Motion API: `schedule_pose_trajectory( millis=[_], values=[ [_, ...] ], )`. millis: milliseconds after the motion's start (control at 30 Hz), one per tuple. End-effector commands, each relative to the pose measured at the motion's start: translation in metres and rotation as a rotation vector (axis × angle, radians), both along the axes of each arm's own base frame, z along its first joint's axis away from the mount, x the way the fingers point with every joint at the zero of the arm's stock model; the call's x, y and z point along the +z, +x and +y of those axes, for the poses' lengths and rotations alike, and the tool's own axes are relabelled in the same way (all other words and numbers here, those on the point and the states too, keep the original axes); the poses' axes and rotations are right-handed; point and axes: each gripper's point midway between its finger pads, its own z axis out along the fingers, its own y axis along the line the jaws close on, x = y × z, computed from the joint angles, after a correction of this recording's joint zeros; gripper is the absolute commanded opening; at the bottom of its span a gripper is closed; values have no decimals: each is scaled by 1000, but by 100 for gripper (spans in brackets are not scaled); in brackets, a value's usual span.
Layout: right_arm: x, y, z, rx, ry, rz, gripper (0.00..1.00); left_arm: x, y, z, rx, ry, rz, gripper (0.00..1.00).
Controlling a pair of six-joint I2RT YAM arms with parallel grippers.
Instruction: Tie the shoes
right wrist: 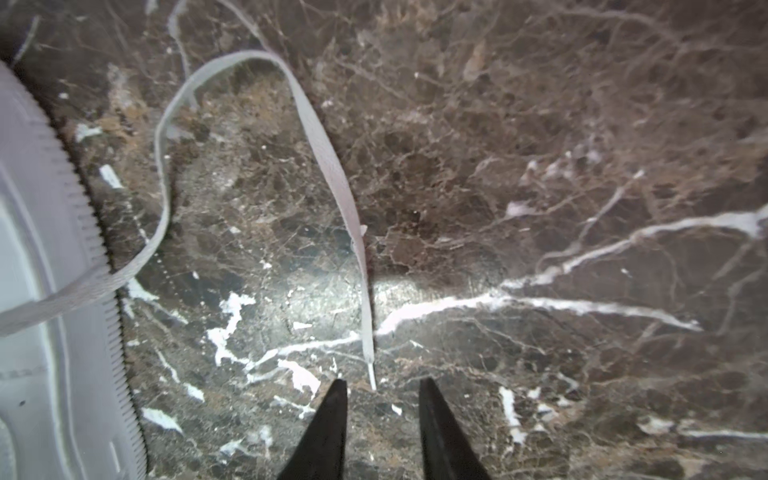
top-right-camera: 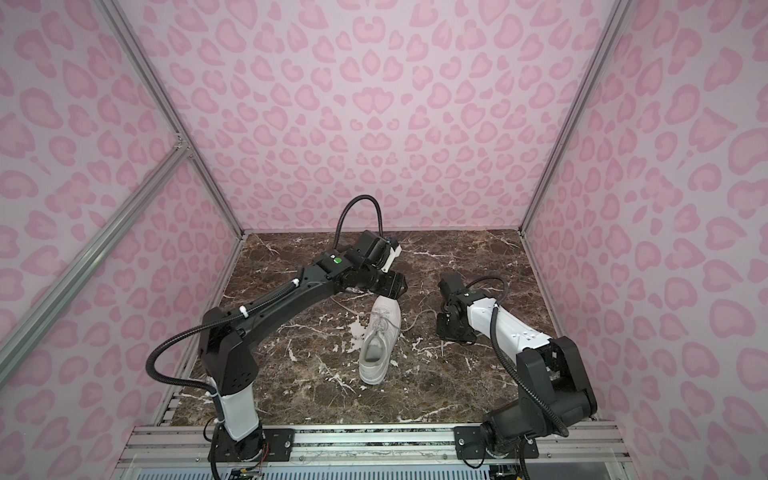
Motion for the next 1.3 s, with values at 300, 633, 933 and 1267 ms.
schedule_pose_trajectory(
  millis=[300,633,933,1267],
  values=[
    [-26,1,14,17,35,46,27,-16,-23,35,96,5,33,70],
    [-39,-3,14,18,26,68,16,-33,-38,47,128,6,85,69],
    [-37,-4,18,21,57,54,4,-32,-45,52,140,-15,98,65],
    [27,22,76,-101,452,-118,3,-47,-62,53,131,-42,175,59]
  ],
)
